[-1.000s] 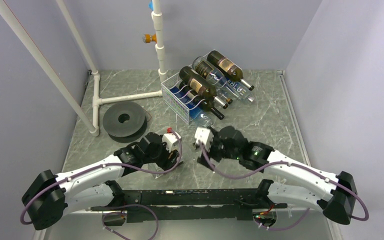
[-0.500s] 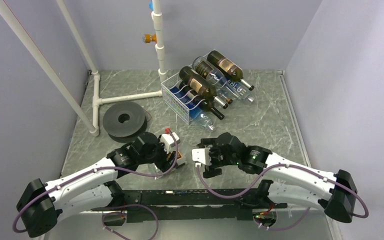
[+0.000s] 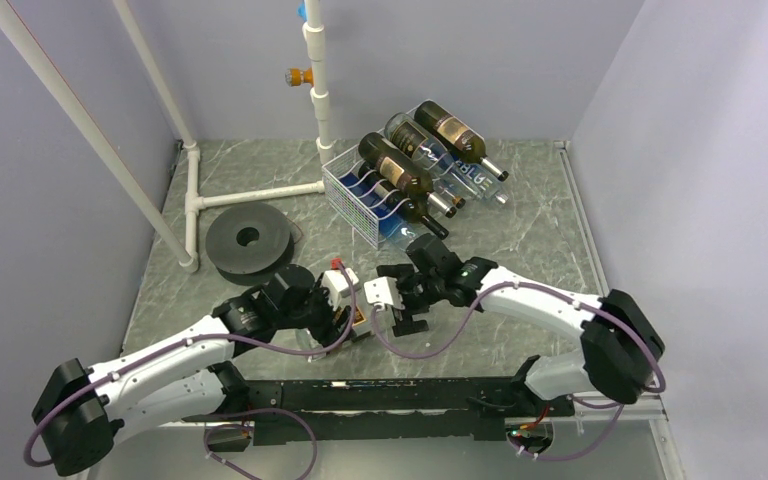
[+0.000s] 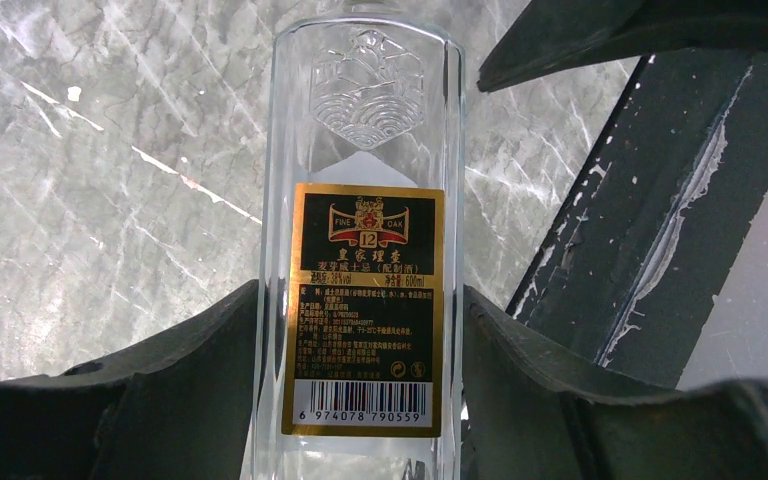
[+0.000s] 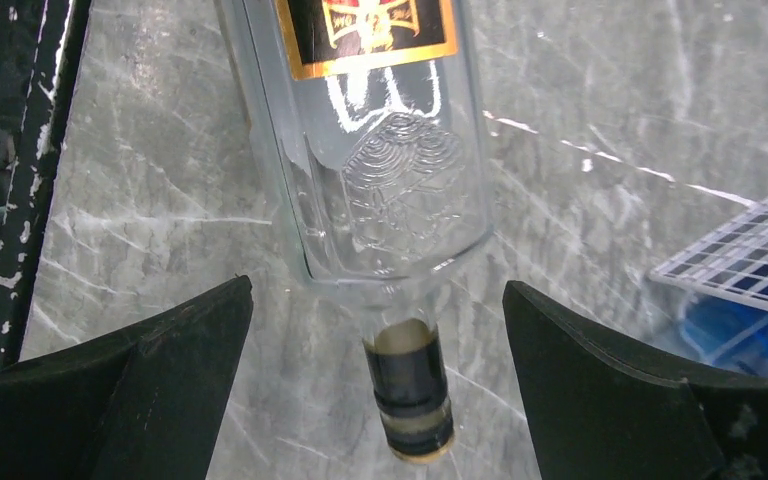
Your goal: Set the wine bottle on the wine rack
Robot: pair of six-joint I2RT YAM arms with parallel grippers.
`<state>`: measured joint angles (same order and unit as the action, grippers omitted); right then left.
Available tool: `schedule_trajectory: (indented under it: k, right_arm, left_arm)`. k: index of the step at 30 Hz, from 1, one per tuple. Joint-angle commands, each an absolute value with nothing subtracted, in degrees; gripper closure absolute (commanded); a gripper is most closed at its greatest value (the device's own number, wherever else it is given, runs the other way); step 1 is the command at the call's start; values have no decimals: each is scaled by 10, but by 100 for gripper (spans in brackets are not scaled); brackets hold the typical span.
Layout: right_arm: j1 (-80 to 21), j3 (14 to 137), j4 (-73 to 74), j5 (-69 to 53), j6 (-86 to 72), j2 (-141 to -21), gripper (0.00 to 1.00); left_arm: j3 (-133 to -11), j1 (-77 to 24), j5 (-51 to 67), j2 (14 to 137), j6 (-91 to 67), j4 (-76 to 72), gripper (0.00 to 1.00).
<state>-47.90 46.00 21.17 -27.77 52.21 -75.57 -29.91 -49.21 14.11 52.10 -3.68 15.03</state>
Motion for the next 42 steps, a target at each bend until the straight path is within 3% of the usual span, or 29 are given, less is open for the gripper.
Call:
schedule_trajectory:
  k: [1, 11, 17, 19, 22, 26, 28, 29, 32, 35, 37, 39, 42]
  right_arm:
    - [-469, 476, 219, -335, 560, -791, 2]
    - [-468, 422, 119, -305, 562, -820, 6]
    - [-469, 414, 70, -295, 561, -834, 15]
    - [-472, 410, 54, -287, 562, -835, 24]
    - [-481, 393, 16, -259, 552, -824, 50]
    - [-498, 367, -29, -213, 531, -789, 72]
    - [-506, 359, -41, -209, 513, -766, 92]
    - [-507, 353, -49, -208, 502, -752, 100]
    - [-509, 326, -77, -201, 488, -715, 100]
    - [-515, 292, -106, -174, 486, -672, 100]
    - [-516, 278, -119, -170, 476, -650, 100]
    - [-520, 269, -125, -162, 464, -633, 100]
    - [-526, 281, -114, -143, 422, -637, 100]
  left_arm:
    - [-341, -498, 170, 489, -33, 80, 100]
    - [-338, -500, 177, 487, -33, 73, 100]
    - [-335, -501, 181, 480, -31, 68, 100]
    - [-336, -501, 181, 481, -29, 70, 100]
    - [-338, -502, 184, 482, -31, 69, 100]
    - [-348, -501, 177, 484, -37, 84, 100]
    - [-359, -502, 161, 490, -40, 105, 100]
    - [-364, -501, 147, 492, -44, 113, 97]
    - [-378, -501, 127, 495, -49, 130, 76]
    - [-404, -501, 114, 489, -49, 159, 28]
    - [-418, -500, 106, 481, -42, 175, 8]
    - [-436, -500, 89, 467, -26, 197, 1]
    - [-472, -499, 60, 443, 15, 234, 0]
